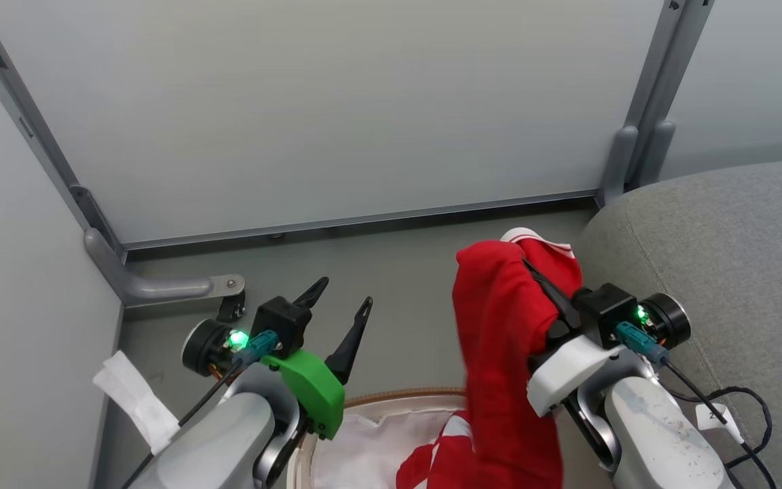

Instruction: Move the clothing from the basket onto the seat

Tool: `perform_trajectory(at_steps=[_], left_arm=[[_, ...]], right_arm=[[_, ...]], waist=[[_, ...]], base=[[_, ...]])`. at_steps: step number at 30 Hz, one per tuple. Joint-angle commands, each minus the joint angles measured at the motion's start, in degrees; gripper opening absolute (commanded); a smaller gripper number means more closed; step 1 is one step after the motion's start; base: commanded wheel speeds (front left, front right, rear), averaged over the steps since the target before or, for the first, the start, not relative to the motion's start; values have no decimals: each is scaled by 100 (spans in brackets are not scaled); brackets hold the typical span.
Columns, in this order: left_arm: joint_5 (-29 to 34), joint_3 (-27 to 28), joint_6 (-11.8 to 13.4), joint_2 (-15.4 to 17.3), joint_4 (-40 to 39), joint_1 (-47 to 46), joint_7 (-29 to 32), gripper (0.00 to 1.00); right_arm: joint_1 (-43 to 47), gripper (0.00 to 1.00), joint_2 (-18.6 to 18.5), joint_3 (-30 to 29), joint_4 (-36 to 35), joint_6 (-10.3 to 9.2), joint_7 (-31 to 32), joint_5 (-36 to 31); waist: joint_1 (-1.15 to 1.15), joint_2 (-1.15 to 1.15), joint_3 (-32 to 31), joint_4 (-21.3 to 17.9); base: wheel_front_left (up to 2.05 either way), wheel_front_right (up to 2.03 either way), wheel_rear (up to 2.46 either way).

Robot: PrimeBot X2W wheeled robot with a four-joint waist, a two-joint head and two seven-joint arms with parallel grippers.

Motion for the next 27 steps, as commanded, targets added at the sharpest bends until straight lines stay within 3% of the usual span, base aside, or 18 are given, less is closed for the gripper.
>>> perform_trajectory(at_steps=[1,7,15,23,27], left_arm=[[6,155,47,-43,-51,157,-51,100],[435,993,7,-180,-409,1031,-35,100],[964,1675,-146,-397,-546,1710,-36,100],[1363,2128,-339,-661,-542,2044,-37,100],[1576,2330,-440,-793,-568,2129,-37,100]], right_arm=[[52,0,-23,-68,-49,-6,-14,-34],[155,0,-23,-424,-204,-6,-14,-188],[274,0,-22,-575,-263,-6,-14,-238],[396,0,-23,-710,-269,-6,-14,-248],[319,0,-22,-778,-306,-6,-14,-303]], waist=[[0,0,17,-5],[0,0,67,-58],[0,0,69,-120],[0,0,48,-192],[0,0,81,-423]], base=[[0,0,0],[0,0,0],[0,0,0],[0,0,0],[0,0,0]])
